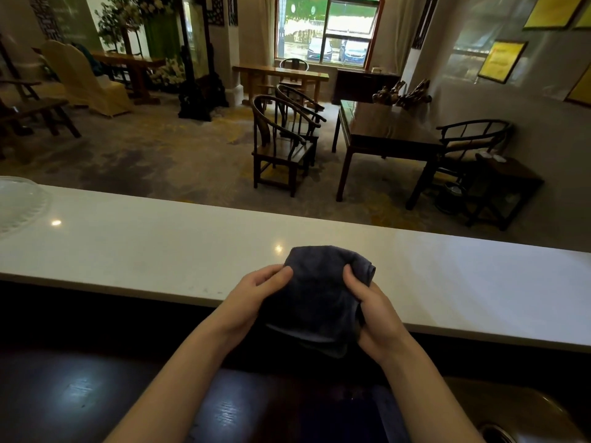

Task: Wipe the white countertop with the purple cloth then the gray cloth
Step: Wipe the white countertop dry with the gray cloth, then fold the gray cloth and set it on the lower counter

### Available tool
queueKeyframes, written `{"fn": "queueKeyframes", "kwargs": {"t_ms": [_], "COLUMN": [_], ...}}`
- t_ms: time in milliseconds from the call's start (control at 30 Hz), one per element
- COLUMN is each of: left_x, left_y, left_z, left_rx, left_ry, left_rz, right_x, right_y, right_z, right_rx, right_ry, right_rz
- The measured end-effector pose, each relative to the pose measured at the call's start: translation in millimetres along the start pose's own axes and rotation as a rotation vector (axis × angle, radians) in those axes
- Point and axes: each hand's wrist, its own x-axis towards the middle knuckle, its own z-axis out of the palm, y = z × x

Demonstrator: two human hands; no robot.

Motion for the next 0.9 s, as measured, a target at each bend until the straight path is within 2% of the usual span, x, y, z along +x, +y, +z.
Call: {"fn": "queueKeyframes", "kwargs": {"t_ms": [200,367,567,700,900], "left_x": [-26,-57,-90,-106,-125], "left_y": [-31,-74,-146,-185,-216], "left_z": [-5,-15,-31,-37,-40], "left_rx": [-0.044,-0.011,0.212,0.383,0.474], "left_ry": [0.139,0.302,0.461,0.505,0.487], "left_rz": [0.027,0.086,-0.006,-0.075,-0.182], "right_x": [-7,-16,-31,-37,-44], "right_y": [20,65,133,178,232], "right_z": [2,-6,-12,-18,-28], "right_rx": [-0.147,-0.276,-0.383,-0.463,-0.527], "right_ry": [-0.008,-0.037,-0.016,0.002,0.031], "right_rz": [0.059,0.130,0.185,0.260,0.408]}}
